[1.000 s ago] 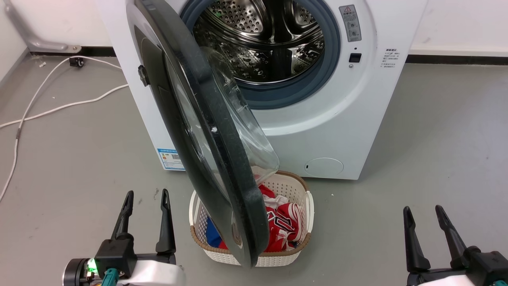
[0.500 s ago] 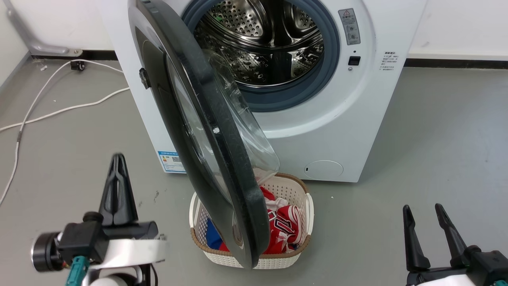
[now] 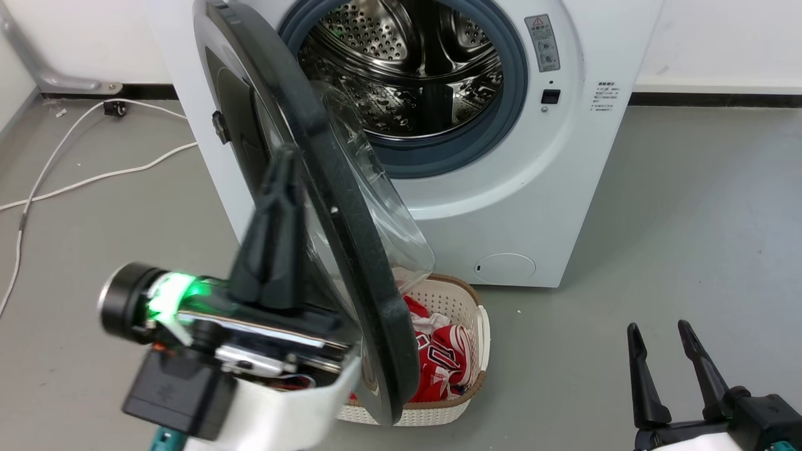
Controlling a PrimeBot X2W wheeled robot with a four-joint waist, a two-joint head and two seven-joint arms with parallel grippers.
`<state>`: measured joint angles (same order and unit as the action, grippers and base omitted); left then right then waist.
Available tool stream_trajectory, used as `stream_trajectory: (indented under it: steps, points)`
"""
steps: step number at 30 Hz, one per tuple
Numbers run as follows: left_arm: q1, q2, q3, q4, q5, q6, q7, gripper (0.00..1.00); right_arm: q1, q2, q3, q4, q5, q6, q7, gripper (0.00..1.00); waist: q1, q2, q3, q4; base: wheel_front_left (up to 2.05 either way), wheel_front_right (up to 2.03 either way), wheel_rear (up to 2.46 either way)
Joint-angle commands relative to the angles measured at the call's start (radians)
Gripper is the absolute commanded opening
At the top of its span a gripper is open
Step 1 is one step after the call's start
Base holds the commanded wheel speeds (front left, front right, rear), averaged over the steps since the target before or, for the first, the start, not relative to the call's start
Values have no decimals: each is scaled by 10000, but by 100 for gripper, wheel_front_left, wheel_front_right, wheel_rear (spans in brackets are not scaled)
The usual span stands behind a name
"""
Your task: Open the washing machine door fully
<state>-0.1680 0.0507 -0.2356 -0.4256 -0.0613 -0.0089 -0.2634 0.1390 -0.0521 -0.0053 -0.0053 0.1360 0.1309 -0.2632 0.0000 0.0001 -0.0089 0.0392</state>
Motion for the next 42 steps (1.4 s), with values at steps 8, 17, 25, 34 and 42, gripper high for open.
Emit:
stream_trajectory:
  steps: [8, 17, 25, 34, 42]
  points:
    - [-601, -3, -2184, -94, -136, -286, -20, 0, -120, 36, 172, -66, -42, -2, -21, 100, 0, -1, 22, -135, 0, 0, 0]
    - [-510, -2, -4302, 637, -189, -579, -20, 0, -145, 36, 344, -12, -167, -2, -21, 100, 0, -1, 125, -219, 0, 0, 0]
    - [136, 50, -4899, 1499, -100, -744, -20, 0, -192, 36, 355, -20, -220, -2, -21, 100, 0, -1, 231, -236, 0, 0, 0]
    - [834, 293, -4504, 2793, -156, -731, -20, 0, -301, 36, 391, 13, -257, -2, -21, 100, 0, -1, 423, -204, 0, 0, 0]
    - [1012, 307, -3990, 3808, -197, -755, -22, 0, -443, 36, 438, 104, -320, -2, -21, 100, 0, -1, 619, -222, 0, 0, 0]
